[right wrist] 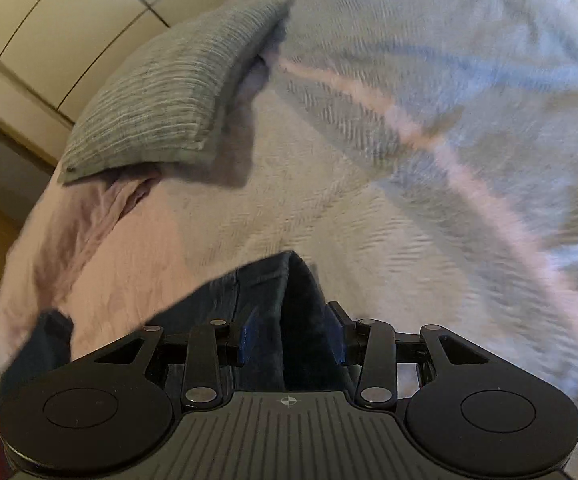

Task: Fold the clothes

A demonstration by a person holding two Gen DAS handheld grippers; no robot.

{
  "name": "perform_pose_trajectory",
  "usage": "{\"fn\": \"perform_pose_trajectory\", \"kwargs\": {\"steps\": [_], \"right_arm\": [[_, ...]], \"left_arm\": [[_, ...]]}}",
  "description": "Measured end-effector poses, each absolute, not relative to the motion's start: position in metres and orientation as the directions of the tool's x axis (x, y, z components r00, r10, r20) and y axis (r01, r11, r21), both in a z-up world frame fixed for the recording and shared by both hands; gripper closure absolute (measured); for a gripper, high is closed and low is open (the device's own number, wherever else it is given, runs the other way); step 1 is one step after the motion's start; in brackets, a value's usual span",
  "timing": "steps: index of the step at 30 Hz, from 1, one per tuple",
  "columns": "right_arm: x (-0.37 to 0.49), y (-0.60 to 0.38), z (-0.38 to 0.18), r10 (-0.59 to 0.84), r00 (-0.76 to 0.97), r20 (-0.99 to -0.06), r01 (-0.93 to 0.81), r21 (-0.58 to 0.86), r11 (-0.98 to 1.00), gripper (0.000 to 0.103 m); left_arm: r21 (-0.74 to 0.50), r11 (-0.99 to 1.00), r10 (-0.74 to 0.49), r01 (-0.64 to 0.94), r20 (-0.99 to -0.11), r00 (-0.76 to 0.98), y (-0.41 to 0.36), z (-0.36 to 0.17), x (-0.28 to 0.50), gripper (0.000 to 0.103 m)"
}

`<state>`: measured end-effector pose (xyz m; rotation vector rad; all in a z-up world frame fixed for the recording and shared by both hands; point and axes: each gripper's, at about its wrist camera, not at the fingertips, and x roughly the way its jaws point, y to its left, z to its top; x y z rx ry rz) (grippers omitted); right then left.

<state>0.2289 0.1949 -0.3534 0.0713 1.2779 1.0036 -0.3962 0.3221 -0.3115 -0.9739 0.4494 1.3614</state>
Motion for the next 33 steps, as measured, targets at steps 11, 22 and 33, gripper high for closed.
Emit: {"fn": "perform_pose_trajectory", "kwargs": {"steps": [11, 22, 33], "right_arm": [[0.236, 0.170, -0.319, 0.707, 0.133, -0.695, -0.620, 0.499, 0.606, 0.103], [0.246, 0.135, -0.342, 0.484, 0.223, -0.846, -0.392, 0.377, 0.839, 0.076], [0.226, 0.132, -0.340, 0.444, 0.281, -0.851, -0.339, 0.345, 0.875, 0.072]], "left_arm": [[-0.323, -0.155, 0.614, -0.934, -0.772, 0.165, 0.347, -0.309, -0.400, 0.089], [-0.464, 0.022, 0.515, -0.885, -0.754, 0.408, 0.441, -0.363, -0.337, 0.077], [-0.739, -0.056, 0.183, -0.671, -0.669, 0.721, 0.524, -0.434, -0.310, 0.080]]}}
